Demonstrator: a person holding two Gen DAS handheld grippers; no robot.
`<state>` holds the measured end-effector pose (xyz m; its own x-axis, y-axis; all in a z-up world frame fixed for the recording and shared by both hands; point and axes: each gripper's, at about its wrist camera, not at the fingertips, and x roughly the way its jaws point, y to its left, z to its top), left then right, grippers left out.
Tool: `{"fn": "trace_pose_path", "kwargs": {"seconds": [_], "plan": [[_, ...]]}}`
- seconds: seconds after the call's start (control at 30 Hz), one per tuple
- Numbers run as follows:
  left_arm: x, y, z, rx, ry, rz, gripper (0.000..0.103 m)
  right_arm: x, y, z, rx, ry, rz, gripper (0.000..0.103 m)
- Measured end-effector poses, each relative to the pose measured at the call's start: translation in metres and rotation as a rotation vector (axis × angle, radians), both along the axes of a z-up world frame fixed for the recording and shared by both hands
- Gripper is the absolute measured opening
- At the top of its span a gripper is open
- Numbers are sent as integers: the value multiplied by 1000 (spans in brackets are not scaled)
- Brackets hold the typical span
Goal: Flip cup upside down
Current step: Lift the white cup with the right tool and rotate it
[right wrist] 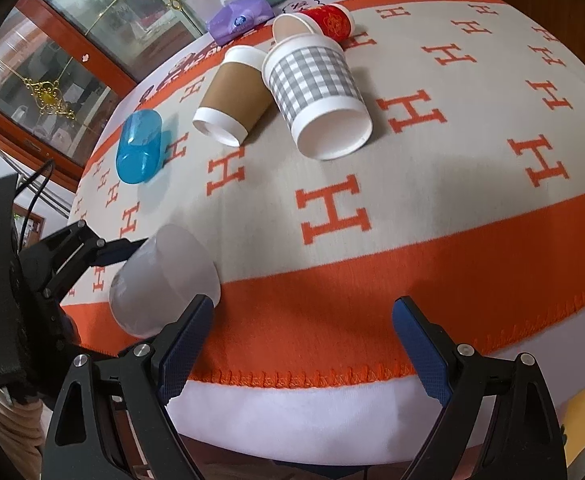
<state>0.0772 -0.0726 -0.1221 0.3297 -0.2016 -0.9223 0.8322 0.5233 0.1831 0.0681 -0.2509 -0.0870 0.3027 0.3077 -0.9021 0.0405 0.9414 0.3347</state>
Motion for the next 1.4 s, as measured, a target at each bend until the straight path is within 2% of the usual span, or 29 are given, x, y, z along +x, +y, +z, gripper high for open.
{"fn": "trace_pose_path", "kwargs": {"seconds": [0.23,0.33,0.5,0.63,0.77,0.93,1.03,1.2,1.3,1.4], "plan": [[17,7,-2,-25,82,56,68,0,1,1,-2,-2,3,92],[20,12,3,-50,95,77,78,-1,3,4,-4,-9,12,92],[15,19,19,-79,78,94,81,-2,11,12,-17,-40,58,92],[9,32,37,-101,31,158,81,-6,28,28,-65,-109,158,92],[1,54,55,-137,-27,284,81,-10,53,45,-143,-186,291,92],[-15,89,78,-212,-76,518,81,-14,92,63,-254,-275,470,92],[-25,109,82,-274,-68,655,81,-20,113,70,-327,-333,575,92],[-39,142,62,-335,-42,904,80,-36,150,70,-485,-429,766,92],[-51,156,44,-359,-26,1020,73,-48,172,59,-600,-481,892,92],[-59,168,25,-381,17,1093,66,-57,189,43,-700,-500,992,92]]}}
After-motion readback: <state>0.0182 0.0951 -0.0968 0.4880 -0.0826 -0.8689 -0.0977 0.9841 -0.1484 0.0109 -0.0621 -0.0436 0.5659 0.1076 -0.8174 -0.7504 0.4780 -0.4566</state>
